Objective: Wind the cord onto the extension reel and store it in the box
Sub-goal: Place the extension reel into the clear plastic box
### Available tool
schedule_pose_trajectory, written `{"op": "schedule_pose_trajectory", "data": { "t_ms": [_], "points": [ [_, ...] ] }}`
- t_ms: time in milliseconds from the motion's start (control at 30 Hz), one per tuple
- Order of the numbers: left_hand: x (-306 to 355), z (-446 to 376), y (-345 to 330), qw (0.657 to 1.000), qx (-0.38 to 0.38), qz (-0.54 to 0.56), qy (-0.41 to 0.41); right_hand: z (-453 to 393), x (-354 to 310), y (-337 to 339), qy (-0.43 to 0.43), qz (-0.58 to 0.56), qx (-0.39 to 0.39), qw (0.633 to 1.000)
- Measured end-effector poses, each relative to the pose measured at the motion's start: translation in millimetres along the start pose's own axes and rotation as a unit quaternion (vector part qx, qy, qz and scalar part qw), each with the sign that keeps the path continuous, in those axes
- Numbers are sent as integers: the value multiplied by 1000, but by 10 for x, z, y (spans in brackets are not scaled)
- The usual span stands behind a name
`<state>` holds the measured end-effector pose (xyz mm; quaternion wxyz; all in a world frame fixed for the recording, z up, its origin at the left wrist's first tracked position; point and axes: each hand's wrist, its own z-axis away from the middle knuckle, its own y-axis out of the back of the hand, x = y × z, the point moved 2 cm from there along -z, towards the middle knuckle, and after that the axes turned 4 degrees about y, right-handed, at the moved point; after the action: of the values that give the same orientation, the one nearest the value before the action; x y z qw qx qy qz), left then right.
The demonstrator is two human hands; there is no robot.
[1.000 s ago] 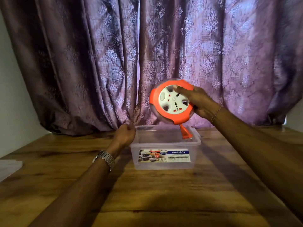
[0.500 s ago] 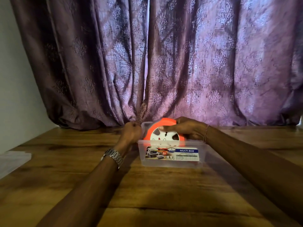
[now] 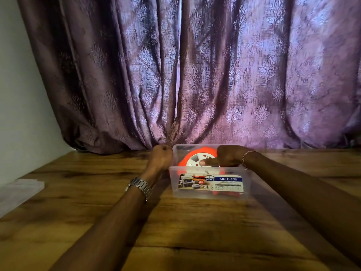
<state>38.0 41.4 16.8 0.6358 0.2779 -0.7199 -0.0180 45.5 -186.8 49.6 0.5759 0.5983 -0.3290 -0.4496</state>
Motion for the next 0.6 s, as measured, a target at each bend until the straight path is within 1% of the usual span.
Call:
{"op": "schedule_pose_trajectory", "data": {
  "t_ms": [67, 100, 167, 200, 267, 333, 400, 500, 600],
  "points": [
    [-11, 17, 18, 1000, -15, 7, -3, 2, -42, 30, -15, 49, 7, 999],
    [-14, 24, 42, 1000, -29, 8, -5, 10, -86, 60, -26, 82, 31, 996],
    [-13, 47, 126, 998, -61, -4, -19, 36, -231, 153, -39, 160, 110, 980],
    [-25, 65, 215, 997, -67, -13, -25, 33, -345, 206, -29, 190, 155, 969],
    [-55, 102, 403, 997, -59, -41, -41, -7, -581, 287, 21, 195, 242, 950],
    [-131, 118, 640, 995, -30, -77, -52, -89, -881, 330, 86, 136, 301, 940],
    [-233, 146, 935, 992, 2, -116, -49, -222, -1230, 321, 143, 67, 302, 940],
    [-368, 227, 1448, 979, 55, -188, -48, -436, -1797, 209, 225, -23, 252, 941],
    [-579, 304, 2009, 966, 93, -240, -11, -645, -2386, 12, 274, -84, 210, 935]
  ]
}}
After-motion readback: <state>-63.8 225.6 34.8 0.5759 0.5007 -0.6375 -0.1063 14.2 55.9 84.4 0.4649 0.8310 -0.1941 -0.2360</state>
